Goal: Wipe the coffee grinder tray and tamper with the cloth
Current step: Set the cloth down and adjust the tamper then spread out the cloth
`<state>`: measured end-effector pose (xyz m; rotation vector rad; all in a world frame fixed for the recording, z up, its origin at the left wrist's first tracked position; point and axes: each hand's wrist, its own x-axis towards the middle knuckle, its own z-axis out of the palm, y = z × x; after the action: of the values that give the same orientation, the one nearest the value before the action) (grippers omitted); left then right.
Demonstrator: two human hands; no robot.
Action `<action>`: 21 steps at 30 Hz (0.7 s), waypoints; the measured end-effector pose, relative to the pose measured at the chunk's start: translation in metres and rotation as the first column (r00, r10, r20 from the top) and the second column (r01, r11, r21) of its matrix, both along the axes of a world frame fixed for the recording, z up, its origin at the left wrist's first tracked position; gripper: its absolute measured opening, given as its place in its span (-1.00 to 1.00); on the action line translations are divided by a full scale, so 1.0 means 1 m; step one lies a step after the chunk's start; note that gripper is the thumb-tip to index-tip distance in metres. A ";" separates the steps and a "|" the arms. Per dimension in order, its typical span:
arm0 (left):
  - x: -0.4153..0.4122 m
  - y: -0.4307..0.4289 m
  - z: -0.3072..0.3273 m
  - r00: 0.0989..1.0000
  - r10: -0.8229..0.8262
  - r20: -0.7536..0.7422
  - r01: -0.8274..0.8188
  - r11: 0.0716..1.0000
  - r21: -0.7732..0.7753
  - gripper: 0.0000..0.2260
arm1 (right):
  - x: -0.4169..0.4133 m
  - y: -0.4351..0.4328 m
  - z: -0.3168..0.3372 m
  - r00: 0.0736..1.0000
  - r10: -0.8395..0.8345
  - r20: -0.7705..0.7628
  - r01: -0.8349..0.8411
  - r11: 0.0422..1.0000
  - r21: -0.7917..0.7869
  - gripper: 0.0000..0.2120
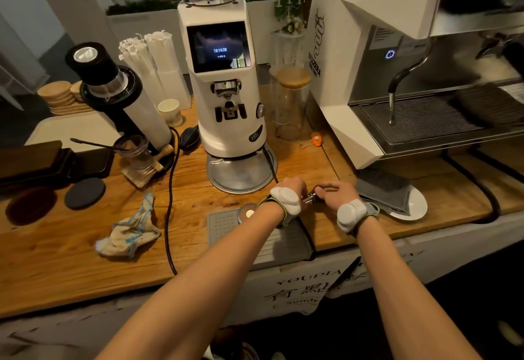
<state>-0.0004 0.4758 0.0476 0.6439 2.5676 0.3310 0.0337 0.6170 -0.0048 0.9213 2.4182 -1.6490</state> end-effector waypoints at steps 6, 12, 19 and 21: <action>0.001 -0.022 -0.005 0.997 0.068 -0.031 -0.062 0.986 0.153 -0.74 | -0.001 -0.013 0.025 0.993 0.096 -0.073 -0.093 0.995 0.046 -0.80; 0.004 -0.046 -0.023 0.984 0.180 -0.016 -0.163 0.926 0.341 -0.72 | -0.004 -0.035 0.040 0.977 0.158 -0.145 -0.146 0.986 0.085 -0.82; 0.013 -0.062 -0.041 0.950 0.311 -0.026 -0.258 0.830 0.494 -0.75 | -0.005 -0.057 0.048 0.971 0.169 -0.169 -0.157 0.984 0.081 -0.85; 0.016 -0.066 -0.045 0.943 0.333 -0.014 -0.275 0.801 0.532 -0.75 | -0.003 -0.059 0.049 0.965 0.200 -0.171 -0.190 0.979 0.074 -0.85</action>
<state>0.0161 0.4101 0.0028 0.4234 2.6888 1.1708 0.0306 0.5575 0.0444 0.5396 2.5850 -1.6634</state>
